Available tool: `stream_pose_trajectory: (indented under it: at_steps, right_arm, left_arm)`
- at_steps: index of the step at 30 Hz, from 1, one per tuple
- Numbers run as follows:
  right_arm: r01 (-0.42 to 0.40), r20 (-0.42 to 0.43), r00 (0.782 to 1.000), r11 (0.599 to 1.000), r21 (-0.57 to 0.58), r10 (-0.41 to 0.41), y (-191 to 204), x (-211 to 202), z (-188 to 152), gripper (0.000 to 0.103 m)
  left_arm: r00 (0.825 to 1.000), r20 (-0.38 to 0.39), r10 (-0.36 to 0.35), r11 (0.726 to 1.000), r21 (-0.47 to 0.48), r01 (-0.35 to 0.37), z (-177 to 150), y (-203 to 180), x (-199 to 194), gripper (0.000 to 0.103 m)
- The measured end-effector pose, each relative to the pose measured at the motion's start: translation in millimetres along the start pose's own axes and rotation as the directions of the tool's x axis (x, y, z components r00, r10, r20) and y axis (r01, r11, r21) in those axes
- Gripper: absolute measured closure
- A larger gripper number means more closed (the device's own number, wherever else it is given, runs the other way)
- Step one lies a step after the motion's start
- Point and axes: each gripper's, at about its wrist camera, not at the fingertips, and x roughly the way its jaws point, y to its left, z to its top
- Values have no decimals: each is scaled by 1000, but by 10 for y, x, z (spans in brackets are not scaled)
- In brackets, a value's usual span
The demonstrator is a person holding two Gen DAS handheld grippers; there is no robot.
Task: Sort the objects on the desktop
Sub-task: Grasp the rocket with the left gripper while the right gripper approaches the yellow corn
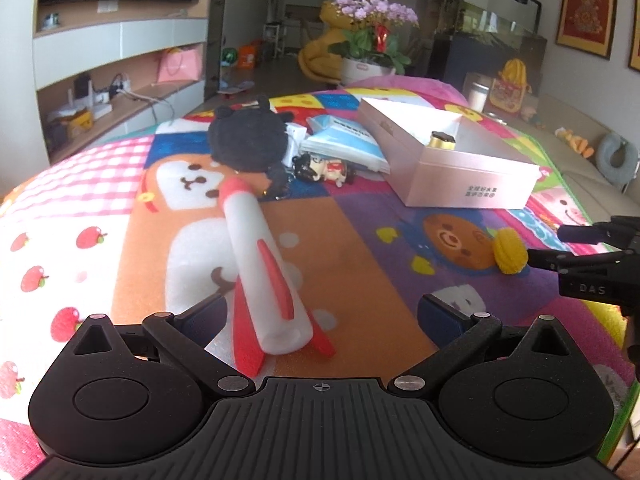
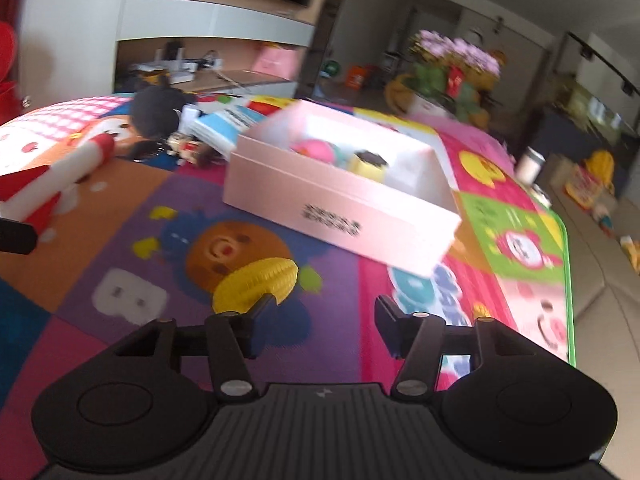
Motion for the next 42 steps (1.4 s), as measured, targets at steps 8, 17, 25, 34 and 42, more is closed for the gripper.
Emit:
stream_pose_trajectory:
  at_steps: [8, 17, 25, 34, 42]
  right_arm:
    - [-128, 11, 992, 989, 71, 128, 69, 49, -16, 34]
    - [-111, 4, 994, 988, 108, 111, 164, 148, -5, 31]
    - [-91, -1, 996, 986, 140, 93, 132, 158, -26, 24]
    - [-90, 3, 996, 985, 146, 90, 129, 157, -29, 21]
    - [-88, 4, 996, 987, 136, 88, 150, 148, -26, 21]
  left_arm:
    - [997, -31, 73, 997, 4, -73, 18, 30, 81, 0]
    - [996, -31, 85, 996, -5, -85, 30, 48, 130, 0]
    - [991, -23, 131, 991, -37, -131, 172, 136, 257, 7]
    - [990, -36, 134, 991, -11, -135, 248, 104, 415, 66]
    - [999, -38, -31, 996, 88, 34, 90, -198, 153, 66]
